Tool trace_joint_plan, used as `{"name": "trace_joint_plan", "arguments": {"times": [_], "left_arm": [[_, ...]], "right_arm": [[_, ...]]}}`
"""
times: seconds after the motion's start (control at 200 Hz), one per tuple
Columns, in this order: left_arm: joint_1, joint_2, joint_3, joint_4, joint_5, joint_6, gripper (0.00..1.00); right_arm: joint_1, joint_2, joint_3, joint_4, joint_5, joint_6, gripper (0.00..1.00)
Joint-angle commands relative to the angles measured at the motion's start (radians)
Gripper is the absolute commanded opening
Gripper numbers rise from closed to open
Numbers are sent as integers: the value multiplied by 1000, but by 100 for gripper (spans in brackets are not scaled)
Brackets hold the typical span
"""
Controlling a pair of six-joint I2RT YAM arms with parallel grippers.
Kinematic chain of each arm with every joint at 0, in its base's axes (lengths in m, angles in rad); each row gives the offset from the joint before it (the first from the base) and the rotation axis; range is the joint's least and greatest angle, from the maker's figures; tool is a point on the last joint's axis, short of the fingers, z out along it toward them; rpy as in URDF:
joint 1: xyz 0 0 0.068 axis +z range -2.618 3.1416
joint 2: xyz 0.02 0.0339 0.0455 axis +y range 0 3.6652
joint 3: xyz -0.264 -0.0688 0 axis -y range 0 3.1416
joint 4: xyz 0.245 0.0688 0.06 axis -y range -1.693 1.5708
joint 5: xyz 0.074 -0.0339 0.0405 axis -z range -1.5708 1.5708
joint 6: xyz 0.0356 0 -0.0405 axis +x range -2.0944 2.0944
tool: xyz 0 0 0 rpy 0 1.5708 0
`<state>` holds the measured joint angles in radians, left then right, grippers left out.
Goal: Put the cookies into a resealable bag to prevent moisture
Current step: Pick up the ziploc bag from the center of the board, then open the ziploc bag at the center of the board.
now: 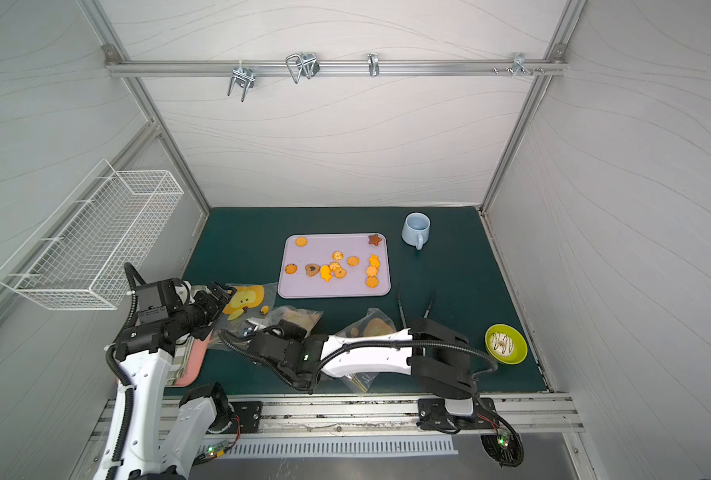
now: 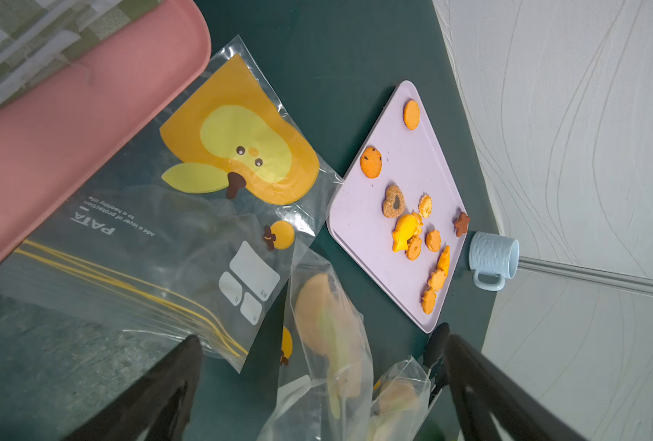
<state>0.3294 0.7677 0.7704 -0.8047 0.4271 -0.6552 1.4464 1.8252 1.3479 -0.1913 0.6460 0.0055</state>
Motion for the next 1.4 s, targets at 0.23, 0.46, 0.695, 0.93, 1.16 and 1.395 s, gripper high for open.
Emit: {"name": "trace_joint_plan", "arguments": {"times": [0.23, 0.46, 0.695, 0.93, 1.16, 1.395], "left_arm": [[-144, -5, 169, 67, 12, 36, 99], [-492, 10, 191, 150, -167, 5, 99], [-758, 125, 202, 236, -345, -59, 99], [-944, 288, 294, 241, -493, -70, 99], [-1016, 416, 397, 139, -584, -110, 96], [-1087, 488, 452, 35, -635, -177, 87]], "right_arm": [[-369, -217, -50, -224, -357, 612, 0], [-494, -263, -145, -181, -510, 898, 0], [-498, -277, -177, -140, -527, 1025, 0], [-497, -311, -222, -54, -550, 1034, 0], [-494, -355, -247, -29, -519, 1016, 0], [-497, -378, -283, -4, -500, 1051, 0]]}}
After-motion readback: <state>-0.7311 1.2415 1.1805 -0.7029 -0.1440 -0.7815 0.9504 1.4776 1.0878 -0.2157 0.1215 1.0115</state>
